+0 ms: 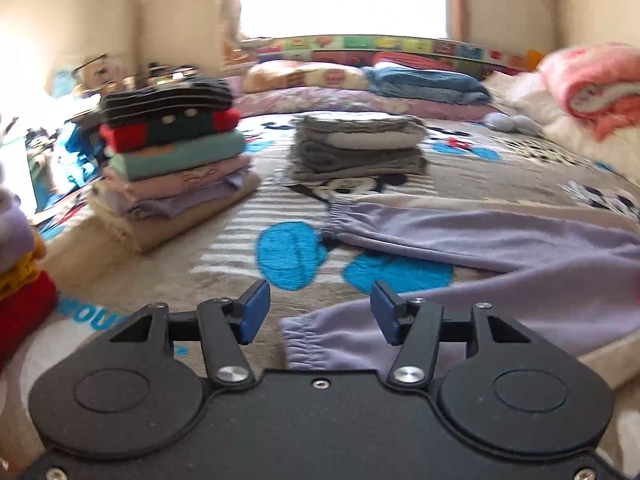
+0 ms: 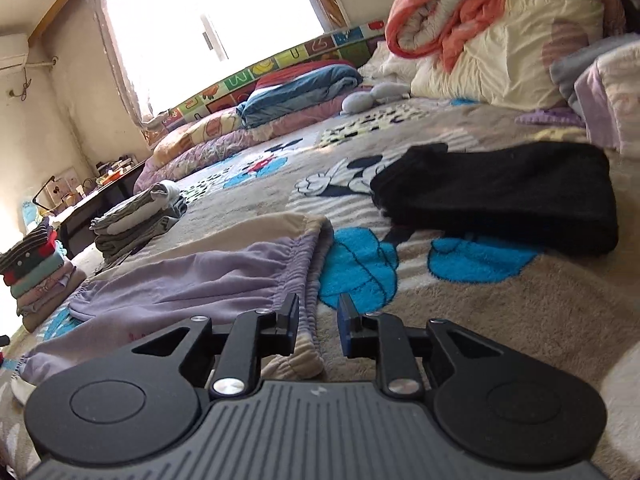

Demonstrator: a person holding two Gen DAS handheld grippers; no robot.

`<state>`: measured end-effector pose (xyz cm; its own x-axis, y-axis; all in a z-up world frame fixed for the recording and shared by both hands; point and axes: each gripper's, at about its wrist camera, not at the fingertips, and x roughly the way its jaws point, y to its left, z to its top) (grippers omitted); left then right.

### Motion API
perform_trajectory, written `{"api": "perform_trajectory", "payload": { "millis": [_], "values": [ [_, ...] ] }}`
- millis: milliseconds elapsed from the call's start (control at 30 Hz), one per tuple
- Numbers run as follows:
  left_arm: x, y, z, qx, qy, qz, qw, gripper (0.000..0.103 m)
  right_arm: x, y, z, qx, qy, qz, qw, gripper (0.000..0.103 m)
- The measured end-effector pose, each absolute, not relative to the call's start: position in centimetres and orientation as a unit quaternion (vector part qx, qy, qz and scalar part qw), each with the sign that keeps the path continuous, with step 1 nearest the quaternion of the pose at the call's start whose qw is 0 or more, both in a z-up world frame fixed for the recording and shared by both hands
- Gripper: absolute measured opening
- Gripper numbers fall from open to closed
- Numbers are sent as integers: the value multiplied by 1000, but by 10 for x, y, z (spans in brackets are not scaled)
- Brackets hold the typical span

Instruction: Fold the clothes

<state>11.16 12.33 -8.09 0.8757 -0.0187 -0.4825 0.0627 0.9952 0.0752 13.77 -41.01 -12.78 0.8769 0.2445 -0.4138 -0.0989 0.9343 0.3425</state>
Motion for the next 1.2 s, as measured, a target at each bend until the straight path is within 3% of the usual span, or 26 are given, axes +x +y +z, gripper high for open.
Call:
{"api": "perform_trajectory", "payload": {
  "millis": [100, 300, 367, 700, 767, 933, 1033, 1200],
  "values": [
    [97, 86, -84, 129, 250, -127, 951, 55, 129, -379, -112, 70, 222, 157, 960, 25],
    [95, 24, -112, 246, 257, -213, 910, 55, 111, -286, -107, -206, 255, 313, 892, 46],
    [99, 14, -116, 255, 255, -225, 905, 55, 109, -266, -110, -266, 260, 328, 868, 47],
    [117, -20, -123, 263, 253, -290, 885, 51, 125, -243, -102, -314, 276, 369, 830, 47],
    [119, -26, -129, 268, 257, -301, 878, 46, 127, -242, -104, -315, 284, 374, 825, 42],
    [123, -32, -138, 274, 255, -294, 880, 4, 122, -240, -114, -324, 290, 376, 818, 17],
    [111, -31, -129, 280, 237, -307, 878, 0, 117, -241, -116, -326, 289, 373, 819, 7],
    [90, -23, -120, 277, 231, -327, 873, 0, 97, -249, -103, -329, 269, 372, 825, 6]
  ]
}}
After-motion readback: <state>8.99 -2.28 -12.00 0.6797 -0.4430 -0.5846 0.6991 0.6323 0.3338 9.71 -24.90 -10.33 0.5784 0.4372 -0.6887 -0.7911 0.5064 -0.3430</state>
